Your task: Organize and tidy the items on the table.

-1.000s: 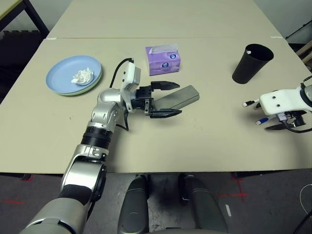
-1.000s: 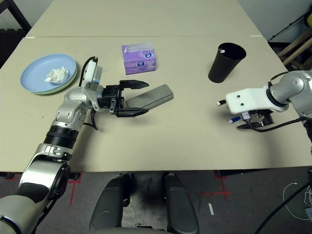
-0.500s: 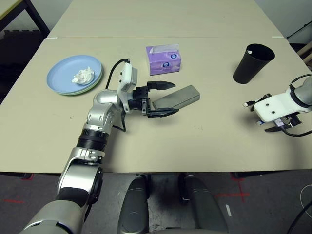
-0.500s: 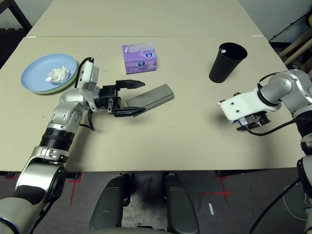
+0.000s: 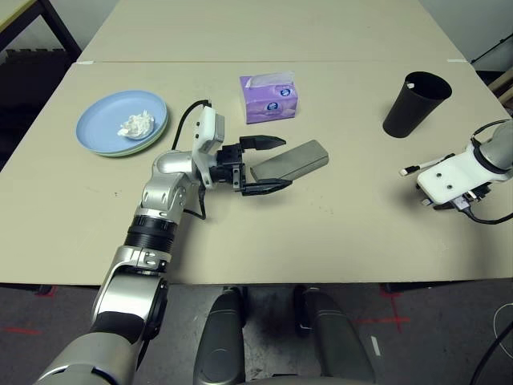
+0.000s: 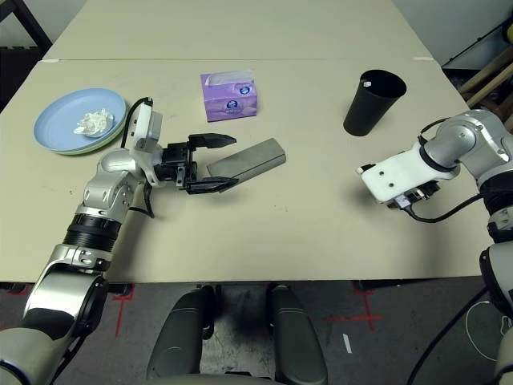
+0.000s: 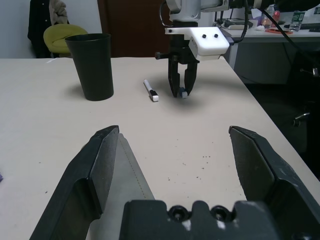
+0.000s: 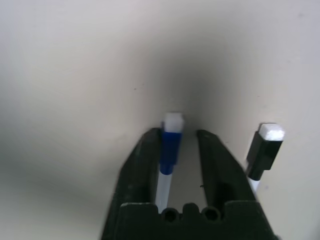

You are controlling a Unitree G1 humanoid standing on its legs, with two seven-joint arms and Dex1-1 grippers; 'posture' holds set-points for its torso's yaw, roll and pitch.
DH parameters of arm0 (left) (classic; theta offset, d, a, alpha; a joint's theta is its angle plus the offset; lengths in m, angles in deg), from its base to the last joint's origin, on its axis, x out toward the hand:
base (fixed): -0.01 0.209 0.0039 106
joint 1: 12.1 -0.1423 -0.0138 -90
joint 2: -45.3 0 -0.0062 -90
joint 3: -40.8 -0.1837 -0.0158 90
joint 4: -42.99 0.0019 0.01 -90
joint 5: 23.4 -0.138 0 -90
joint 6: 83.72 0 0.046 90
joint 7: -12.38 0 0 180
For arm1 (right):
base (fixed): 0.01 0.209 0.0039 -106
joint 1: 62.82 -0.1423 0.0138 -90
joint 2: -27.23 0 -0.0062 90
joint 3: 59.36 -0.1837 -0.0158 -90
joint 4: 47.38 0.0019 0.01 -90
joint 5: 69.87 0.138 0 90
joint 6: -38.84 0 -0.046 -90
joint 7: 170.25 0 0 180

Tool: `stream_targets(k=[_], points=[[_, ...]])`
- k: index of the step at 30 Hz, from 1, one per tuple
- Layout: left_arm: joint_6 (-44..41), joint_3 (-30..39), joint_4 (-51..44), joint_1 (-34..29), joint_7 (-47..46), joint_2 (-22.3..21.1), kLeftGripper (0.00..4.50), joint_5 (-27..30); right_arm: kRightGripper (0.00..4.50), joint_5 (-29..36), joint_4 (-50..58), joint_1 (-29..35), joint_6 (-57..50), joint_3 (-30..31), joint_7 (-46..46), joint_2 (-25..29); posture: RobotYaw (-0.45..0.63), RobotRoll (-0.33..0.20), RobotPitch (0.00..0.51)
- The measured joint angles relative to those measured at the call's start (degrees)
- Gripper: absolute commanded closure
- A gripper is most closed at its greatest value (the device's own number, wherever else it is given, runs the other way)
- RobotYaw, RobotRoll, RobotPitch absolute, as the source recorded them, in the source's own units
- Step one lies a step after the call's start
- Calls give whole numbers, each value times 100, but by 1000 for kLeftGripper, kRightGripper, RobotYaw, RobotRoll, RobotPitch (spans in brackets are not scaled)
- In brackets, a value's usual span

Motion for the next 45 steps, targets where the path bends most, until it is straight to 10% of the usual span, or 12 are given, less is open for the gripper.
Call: stream_targets(k=[5,14,20,32,45], points=[[0,1,1,0,1,-57,0,-2,4176,351,169,71,-518,-45,-439,3,117,0,232],[41,3,105,48,12,-66,0,-26,4176,3299,2391,301,-4413,343,-802,671,90,0,216],[132,3,272,194,48,-40,0,-38,4176,4360,2621,331,-5967,-735,-548,51,85,0,213],[163,2,428,208,63,-50,0,-98,4176,5363,4213,1812,-6512,-3172,2433,-1852,68,0,205],[249,-2,496,212,108,-57,0,-170,4176,4620,3904,1114,-4770,-4151,5300,-2894,63,0,201]])
